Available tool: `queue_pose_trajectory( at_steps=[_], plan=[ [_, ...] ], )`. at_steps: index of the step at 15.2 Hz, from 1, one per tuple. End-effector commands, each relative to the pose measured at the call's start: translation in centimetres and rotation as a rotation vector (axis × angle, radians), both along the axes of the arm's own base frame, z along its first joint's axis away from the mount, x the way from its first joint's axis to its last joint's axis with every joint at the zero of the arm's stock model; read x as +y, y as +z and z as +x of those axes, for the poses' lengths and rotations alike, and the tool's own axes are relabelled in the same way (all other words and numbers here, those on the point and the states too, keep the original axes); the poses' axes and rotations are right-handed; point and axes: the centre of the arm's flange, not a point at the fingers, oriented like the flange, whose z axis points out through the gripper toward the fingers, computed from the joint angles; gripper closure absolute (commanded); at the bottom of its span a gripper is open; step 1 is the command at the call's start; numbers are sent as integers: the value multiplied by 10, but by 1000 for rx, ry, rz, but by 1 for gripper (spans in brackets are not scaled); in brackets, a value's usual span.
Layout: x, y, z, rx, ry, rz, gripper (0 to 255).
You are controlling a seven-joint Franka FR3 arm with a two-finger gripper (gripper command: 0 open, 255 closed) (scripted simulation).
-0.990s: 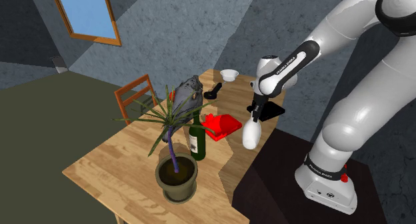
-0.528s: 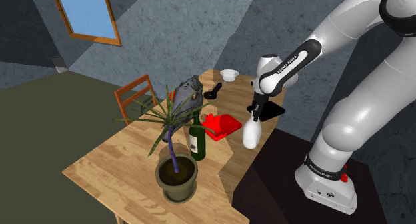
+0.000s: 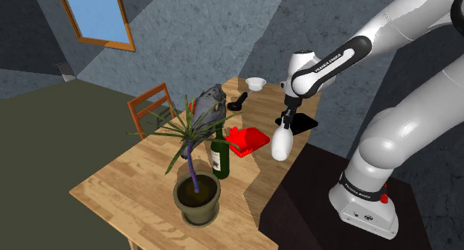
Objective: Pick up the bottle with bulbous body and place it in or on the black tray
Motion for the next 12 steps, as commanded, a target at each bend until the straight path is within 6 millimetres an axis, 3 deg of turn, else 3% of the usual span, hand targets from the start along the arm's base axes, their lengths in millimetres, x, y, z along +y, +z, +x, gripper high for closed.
queue_pose_trajectory(
  at_steps=[1,12],
  plan=[
    [0,12,1,0,0,0,255],
    [0,70,1,0,0,0,255]
  ],
)
